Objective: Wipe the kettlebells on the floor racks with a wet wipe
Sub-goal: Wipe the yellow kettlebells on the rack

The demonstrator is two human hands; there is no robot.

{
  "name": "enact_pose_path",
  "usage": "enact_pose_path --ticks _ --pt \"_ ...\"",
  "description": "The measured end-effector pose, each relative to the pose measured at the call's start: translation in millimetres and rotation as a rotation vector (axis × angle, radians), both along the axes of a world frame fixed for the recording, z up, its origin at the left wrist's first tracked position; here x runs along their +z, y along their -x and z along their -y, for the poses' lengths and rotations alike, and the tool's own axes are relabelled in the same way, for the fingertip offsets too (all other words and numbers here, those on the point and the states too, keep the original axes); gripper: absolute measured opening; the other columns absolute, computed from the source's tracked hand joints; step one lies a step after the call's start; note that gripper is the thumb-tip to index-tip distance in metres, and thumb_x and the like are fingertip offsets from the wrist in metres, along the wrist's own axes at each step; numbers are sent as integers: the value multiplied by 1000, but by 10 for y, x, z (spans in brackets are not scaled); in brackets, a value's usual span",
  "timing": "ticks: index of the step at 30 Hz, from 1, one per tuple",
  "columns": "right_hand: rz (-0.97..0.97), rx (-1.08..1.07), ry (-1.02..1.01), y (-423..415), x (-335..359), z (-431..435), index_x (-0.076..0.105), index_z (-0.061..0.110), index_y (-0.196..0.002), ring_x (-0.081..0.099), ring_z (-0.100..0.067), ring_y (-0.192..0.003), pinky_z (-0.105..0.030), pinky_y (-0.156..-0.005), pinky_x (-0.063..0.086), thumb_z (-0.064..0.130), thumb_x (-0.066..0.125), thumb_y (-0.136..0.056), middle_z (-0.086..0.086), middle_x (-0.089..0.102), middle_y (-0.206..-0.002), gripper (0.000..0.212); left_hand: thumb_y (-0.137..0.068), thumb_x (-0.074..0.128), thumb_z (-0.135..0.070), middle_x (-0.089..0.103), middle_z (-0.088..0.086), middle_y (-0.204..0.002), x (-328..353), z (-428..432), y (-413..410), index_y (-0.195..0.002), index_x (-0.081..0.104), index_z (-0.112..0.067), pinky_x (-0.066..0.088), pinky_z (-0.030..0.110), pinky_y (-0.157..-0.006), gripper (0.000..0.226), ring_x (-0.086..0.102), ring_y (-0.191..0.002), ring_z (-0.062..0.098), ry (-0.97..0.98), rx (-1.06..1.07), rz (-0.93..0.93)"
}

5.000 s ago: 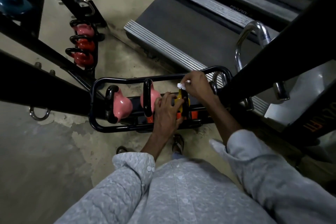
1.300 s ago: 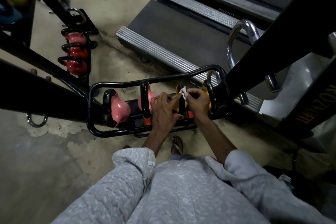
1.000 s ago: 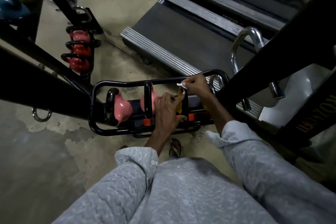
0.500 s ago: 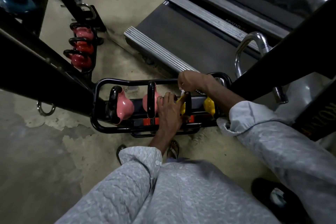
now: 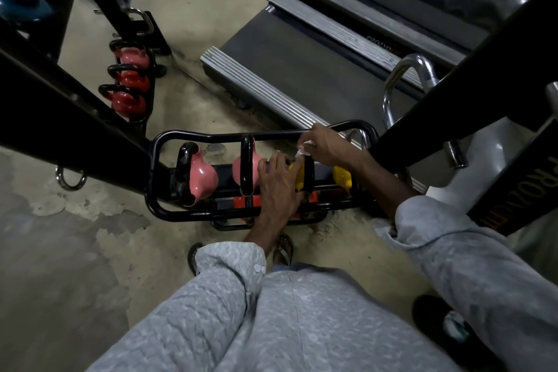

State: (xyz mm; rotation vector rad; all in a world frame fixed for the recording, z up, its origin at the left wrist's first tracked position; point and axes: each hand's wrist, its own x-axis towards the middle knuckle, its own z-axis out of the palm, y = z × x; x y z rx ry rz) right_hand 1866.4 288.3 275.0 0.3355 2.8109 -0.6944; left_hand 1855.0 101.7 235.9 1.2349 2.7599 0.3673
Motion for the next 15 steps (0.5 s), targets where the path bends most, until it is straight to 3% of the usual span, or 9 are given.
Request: enact_pose_path --ticks 3,6,10,15 --pt "-35 -94 46 -103 -51 95 75 13 -101 61 -29 -94 -37 -83 51 20 62 -96 -12 57 -103 15 -60 84 -54 55 10 -123 -11 -16 18 -129 52 -16 37 47 -102 85 51 -116 29 -82 63 20" --pt "-85 -166 47 -230 -99 177 72 15 -104 59 -26 -95 -36 -83 50 25 58 -98 -7 48 -111 18 -59 81 -60 51 11 -129 0 -39 55 -137 44 -16 35 48 -105 97 48 -122 29 -87 81 45" --pt "-210 -203 33 -398 -154 267 71 14 -96 60 -23 -87 -33 -76 51 24 56 -97 -3 48 -105 18 -58 83 -60 46 15 -138 38 -86 105 -154 28 -23 35 52 -108 117 42 -132 32 -43 18 60" --pt "-343 -246 112 -510 -236 360 72 13 -97 59 -21 -86 -34 -78 51 17 61 -93 -6 52 -101 12 -62 79 -56 43 17 -144 8 -155 163 -153 32 -31 32 52 -107 106 37 -140 33 2 -28 100"
